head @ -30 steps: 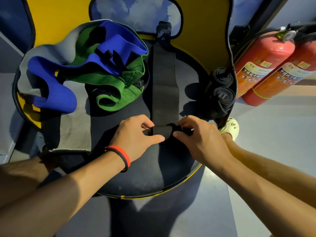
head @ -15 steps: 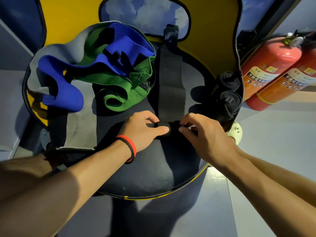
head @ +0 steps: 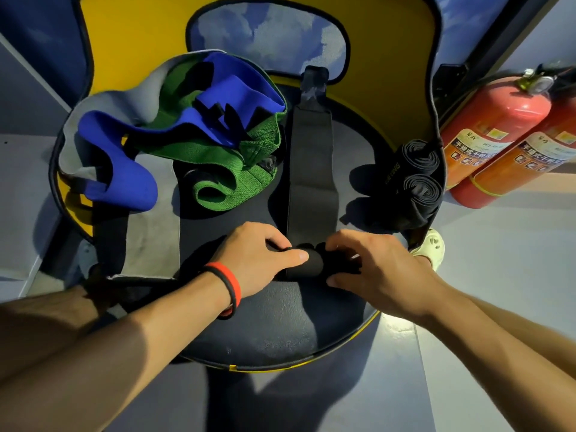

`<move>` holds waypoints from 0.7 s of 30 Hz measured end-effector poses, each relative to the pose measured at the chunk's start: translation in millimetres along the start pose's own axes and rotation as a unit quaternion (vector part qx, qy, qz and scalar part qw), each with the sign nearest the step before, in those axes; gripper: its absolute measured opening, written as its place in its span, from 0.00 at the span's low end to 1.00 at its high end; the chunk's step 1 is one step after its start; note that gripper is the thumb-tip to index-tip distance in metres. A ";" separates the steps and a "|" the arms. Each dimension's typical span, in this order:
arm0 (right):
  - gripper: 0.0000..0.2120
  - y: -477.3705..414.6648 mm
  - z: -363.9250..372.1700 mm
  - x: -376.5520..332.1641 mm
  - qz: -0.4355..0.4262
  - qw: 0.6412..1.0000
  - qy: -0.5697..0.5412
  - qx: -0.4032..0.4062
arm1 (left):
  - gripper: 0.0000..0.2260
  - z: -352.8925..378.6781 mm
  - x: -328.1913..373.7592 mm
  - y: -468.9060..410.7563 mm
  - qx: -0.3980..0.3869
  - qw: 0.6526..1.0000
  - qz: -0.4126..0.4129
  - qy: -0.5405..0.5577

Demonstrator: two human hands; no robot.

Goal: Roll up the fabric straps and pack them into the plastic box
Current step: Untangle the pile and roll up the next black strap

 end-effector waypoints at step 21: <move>0.12 5.2 -11.6 8.0 0.063 0.982 -0.013 0.175 | 0.08 2.8 -0.3 -1.8 0.000 0.999 0.001 0.040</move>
Point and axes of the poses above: each hand's wrist, its own y-axis away from the middle knuckle, its own z-axis out of the palm, x = y × z, the point moved 10 cm from there along -y, towards the middle knuckle, and after that the axes turned 1 degree about -y, right-handed, at the moved point
